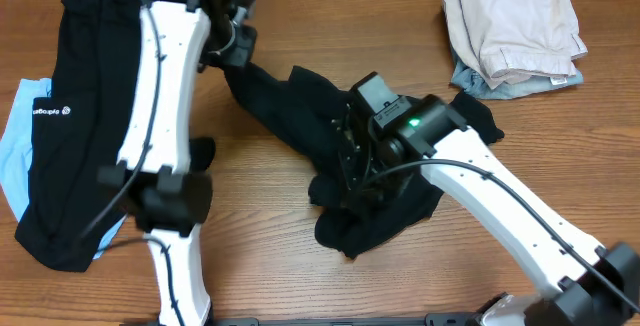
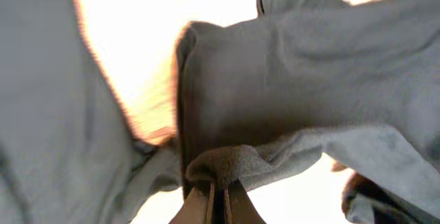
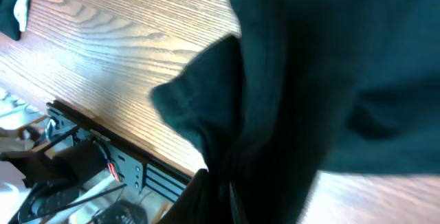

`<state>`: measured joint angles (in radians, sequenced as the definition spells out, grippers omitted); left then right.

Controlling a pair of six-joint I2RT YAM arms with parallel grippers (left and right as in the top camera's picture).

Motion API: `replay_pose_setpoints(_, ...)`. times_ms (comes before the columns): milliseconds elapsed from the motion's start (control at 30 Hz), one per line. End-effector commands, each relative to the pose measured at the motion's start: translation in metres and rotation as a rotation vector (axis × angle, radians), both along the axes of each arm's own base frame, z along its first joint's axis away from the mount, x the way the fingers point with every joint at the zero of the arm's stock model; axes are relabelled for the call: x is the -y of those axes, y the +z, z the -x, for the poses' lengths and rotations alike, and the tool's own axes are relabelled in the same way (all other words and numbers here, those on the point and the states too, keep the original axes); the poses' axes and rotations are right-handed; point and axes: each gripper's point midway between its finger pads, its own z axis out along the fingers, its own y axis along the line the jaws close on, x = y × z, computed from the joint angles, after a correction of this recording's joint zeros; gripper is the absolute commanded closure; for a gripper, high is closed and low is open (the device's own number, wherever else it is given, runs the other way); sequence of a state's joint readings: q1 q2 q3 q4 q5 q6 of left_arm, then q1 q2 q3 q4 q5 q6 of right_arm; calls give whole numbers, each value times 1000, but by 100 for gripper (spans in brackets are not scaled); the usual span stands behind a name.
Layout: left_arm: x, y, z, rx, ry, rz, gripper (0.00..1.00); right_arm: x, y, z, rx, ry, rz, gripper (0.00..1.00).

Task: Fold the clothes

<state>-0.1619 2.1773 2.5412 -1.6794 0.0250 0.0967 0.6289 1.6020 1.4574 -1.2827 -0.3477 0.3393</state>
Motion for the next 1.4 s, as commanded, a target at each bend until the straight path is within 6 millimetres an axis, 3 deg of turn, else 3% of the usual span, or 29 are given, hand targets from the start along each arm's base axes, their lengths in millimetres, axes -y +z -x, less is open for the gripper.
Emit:
replay_pose_setpoints(0, -19, 66, 11, 192, 99, -11, 96, 18, 47, -9, 134, -45, -19, 87)
replay_pose_setpoints(133, -31, 126, 15, 402, 181, 32, 96, 49, 90, -17, 220, -145, -51, 87)
replay_pose_setpoints(233, -39, 169, 26, 539, 227, 79, 96, 89, 117, -26, 302, -265, -31, 87)
replay_pose_setpoints(333, -43, 198, 45, 623, 238, 101, 96, 125, 136, -29, 358, -369, -14, 87)
replay_pose_setpoints(500, -44, 220, 74, 668, 233, 120, 96, 166, 141, -24, 365, -450, 34, 86)
replay_pose_setpoints(667, -44, 213, 81, 629, 253, 129, 96, 180, 123, -20, 300, -458, 103, 82)
replay_pose_setpoints(833, -32, 181, 70, 502, 222, 153, 96, 171, 98, -26, 232, -429, 84, 82)
replay_pose_setpoints(933, -29, 160, 56, 439, 221, 146, 96, 151, 82, -28, 207, -340, -6, 81)
replay_pose_setpoints(1033, -28, 143, 42, 393, 223, 135, 96, 129, 62, -27, 178, -265, -76, 71)
replay_pose_setpoints(1200, -26, 131, 30, 369, 224, 130, 96, 81, 30, -23, 160, -130, -179, 46)
replay_pose_setpoints(1367, -26, 132, 28, 378, 223, 131, 96, 16, 5, -28, 156, -38, -228, 40)
